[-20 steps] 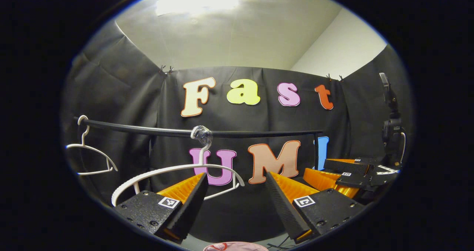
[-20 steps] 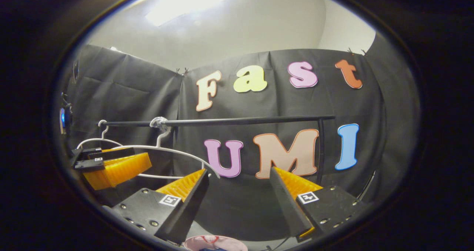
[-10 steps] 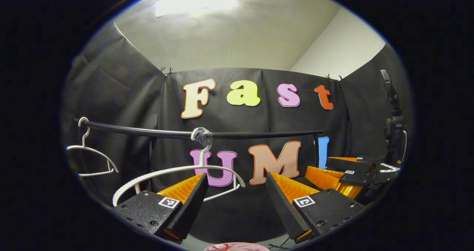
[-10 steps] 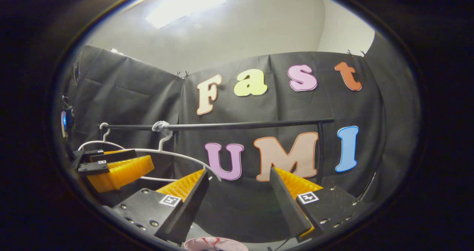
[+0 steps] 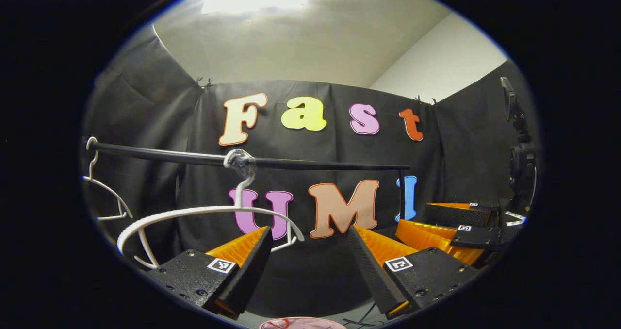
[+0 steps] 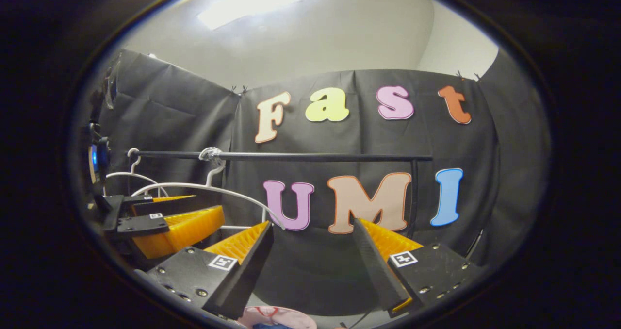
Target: Grasp the clothes on the hanger with both hands and then place them into the laundry hamper below.
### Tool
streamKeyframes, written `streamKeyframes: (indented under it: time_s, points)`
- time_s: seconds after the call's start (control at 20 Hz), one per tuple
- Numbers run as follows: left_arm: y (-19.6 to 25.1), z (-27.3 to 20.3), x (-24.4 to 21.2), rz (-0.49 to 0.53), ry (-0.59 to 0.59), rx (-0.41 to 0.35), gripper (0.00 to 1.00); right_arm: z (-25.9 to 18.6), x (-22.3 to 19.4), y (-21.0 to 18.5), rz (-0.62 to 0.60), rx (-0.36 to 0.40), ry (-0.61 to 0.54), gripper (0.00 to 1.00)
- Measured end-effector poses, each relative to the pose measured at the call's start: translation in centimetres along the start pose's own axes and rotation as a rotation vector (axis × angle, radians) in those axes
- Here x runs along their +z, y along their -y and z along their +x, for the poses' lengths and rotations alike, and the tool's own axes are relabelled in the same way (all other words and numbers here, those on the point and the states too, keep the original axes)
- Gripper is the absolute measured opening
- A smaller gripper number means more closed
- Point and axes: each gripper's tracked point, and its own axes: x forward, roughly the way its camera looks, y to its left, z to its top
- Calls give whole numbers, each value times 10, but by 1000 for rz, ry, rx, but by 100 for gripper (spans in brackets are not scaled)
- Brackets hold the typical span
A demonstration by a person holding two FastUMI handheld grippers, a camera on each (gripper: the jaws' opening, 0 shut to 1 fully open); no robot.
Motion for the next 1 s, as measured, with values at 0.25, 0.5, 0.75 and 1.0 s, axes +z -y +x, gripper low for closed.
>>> streamKeyframes:
  time_s: [0.25,0.5,0.75,1.0]
  points:
    - [23,11,-2,-7,9,-70,95,-22,10,21,-53,-76,49,98]
    - [52,22,-7,-57,25,-117,96,-45,11,51,-121,-153,57,94]
    - [87,35,-31,-54,-5,-159,95,-65,5,91,-100,-232,78,97]
    - [122,62,-77,-40,-60,-166,95,-83,-14,154,-175,-318,65,97]
